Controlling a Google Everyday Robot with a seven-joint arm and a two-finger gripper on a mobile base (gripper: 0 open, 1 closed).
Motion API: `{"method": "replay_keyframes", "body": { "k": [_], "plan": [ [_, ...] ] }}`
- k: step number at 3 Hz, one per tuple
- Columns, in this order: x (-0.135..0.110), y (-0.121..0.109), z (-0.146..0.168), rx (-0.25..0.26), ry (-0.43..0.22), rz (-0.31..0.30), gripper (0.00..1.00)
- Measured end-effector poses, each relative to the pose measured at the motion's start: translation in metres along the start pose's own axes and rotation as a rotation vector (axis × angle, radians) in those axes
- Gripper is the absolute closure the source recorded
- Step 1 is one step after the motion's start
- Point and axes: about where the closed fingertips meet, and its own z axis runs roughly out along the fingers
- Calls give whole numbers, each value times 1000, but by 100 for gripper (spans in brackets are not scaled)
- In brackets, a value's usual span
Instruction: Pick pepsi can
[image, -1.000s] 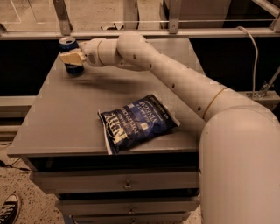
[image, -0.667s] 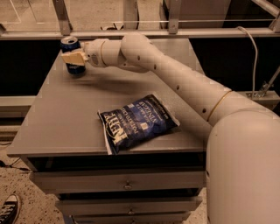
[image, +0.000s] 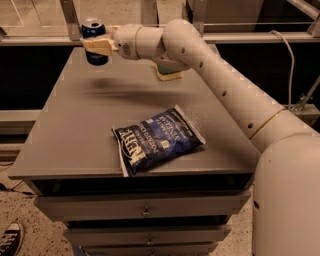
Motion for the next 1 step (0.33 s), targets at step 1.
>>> {"method": "replay_keyframes", "body": {
  "k": [1],
  "plan": [
    [-6,-2,-2,-2,-7,-7,100]
  ]
}}
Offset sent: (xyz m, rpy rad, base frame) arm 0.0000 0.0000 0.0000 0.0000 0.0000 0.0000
